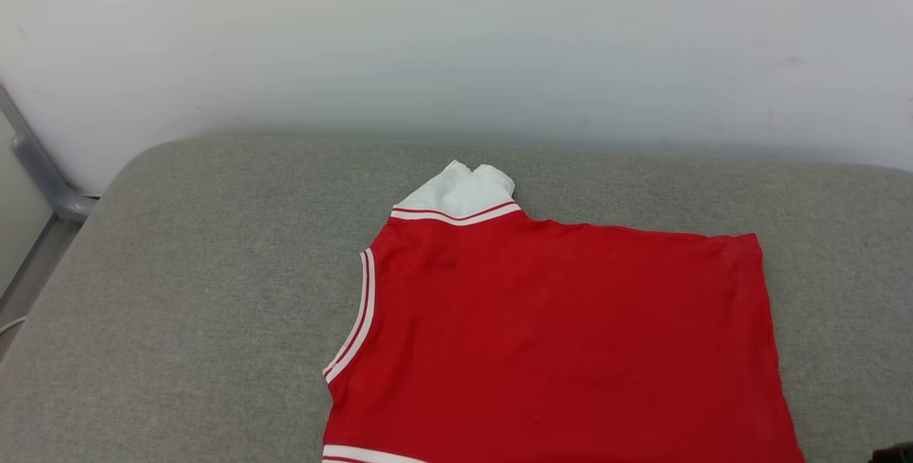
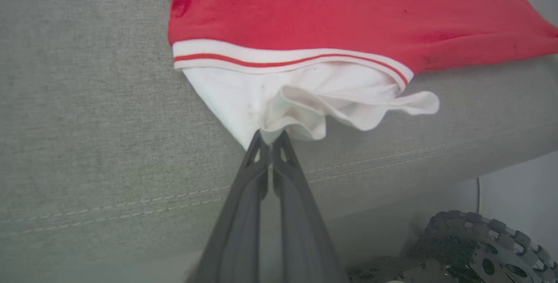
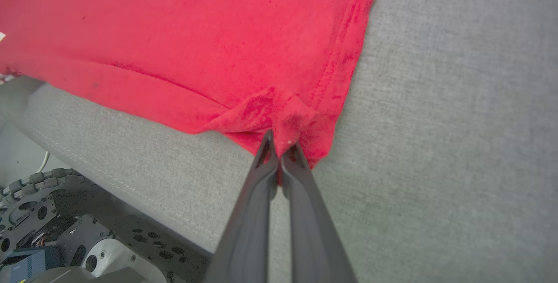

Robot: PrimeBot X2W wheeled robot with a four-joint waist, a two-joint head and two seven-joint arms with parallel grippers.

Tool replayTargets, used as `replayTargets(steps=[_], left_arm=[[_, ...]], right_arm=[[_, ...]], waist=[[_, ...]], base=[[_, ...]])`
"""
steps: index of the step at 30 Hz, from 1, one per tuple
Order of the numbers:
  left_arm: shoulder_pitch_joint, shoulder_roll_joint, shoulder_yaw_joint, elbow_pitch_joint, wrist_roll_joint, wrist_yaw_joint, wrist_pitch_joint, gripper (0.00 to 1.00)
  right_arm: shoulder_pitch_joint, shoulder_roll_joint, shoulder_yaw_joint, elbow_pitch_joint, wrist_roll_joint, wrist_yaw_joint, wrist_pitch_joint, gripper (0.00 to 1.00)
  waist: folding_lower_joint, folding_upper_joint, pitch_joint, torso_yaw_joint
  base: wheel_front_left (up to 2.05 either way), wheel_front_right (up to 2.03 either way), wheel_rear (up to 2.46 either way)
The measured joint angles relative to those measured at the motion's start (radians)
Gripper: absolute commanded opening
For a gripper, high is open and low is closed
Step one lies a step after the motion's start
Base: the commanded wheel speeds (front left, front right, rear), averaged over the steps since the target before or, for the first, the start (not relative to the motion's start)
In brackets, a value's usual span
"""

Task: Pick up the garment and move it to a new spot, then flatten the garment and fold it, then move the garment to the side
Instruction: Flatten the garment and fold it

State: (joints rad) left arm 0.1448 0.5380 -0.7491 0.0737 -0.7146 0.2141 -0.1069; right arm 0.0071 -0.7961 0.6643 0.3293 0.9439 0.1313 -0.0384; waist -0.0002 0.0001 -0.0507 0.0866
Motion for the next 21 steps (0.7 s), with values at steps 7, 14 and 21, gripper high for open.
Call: replayTargets(steps=[7,14,21], left_arm=[[0.029,0.016,-0.017,-0.007,-0.007,-0.003,0.021,0.0],[-0.049,0.016,-0.011,-0.004,0.025,-0.013,0.012,0.0],[-0.184,0.029,-0.005,0.035,0.063,-0.056,0.028,0.0]], right_arm=[[0.158,0.035,-0.175,-0.102,-0.072,0.0,0.094,0.0],[0.177,0.091,-0.3,-0.174,-0.142,0.0,0.16,0.0],[0.167,0.14,-0.359,-0.222,-0.181,0.0,0.216,0.0]], waist=[[0.0002,0.0,0.003,-0.008],[0.0002,0.0,0.014,-0.019],[0.0002,0.0,0.029,-0.035]], base=[[0.0,0.0,0.0],[0.0,0.0,0.0],[0.0,0.0,0.0]])
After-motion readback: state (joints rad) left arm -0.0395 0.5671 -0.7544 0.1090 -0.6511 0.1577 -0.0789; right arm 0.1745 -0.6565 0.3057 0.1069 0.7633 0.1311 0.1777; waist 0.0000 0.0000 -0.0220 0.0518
